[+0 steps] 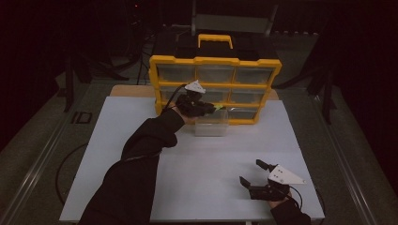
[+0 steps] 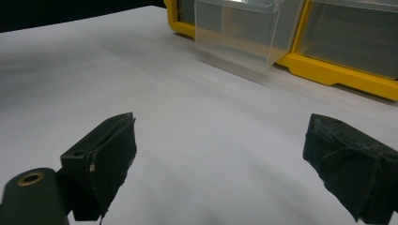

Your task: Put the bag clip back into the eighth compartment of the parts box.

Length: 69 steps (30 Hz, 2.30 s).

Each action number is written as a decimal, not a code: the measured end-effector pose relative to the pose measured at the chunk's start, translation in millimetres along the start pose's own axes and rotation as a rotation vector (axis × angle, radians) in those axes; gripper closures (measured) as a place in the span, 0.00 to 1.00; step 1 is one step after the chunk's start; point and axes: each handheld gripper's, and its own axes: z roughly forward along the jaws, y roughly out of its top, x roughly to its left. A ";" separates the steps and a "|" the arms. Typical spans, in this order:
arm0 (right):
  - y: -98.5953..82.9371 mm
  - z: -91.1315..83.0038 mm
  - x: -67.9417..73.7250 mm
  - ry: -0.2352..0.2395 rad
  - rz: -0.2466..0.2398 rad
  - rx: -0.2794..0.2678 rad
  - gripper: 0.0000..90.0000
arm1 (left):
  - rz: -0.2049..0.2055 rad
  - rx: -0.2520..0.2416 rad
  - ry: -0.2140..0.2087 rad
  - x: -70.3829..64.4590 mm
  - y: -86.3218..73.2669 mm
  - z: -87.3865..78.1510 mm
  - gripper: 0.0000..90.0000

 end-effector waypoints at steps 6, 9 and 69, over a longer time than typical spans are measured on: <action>-0.3 -0.2 -0.4 0.001 0.005 -0.001 0.11 | -0.012 0.018 0.006 3.5 -3.6 6.9 0.88; -0.2 -0.2 -0.1 0.001 0.006 -0.002 0.11 | -0.017 0.021 -0.006 4.6 -5.4 9.4 0.88; 0.3 -1.0 -0.2 -0.011 0.011 0.000 0.11 | -0.078 0.052 -0.032 -3.4 -14.1 -9.1 0.09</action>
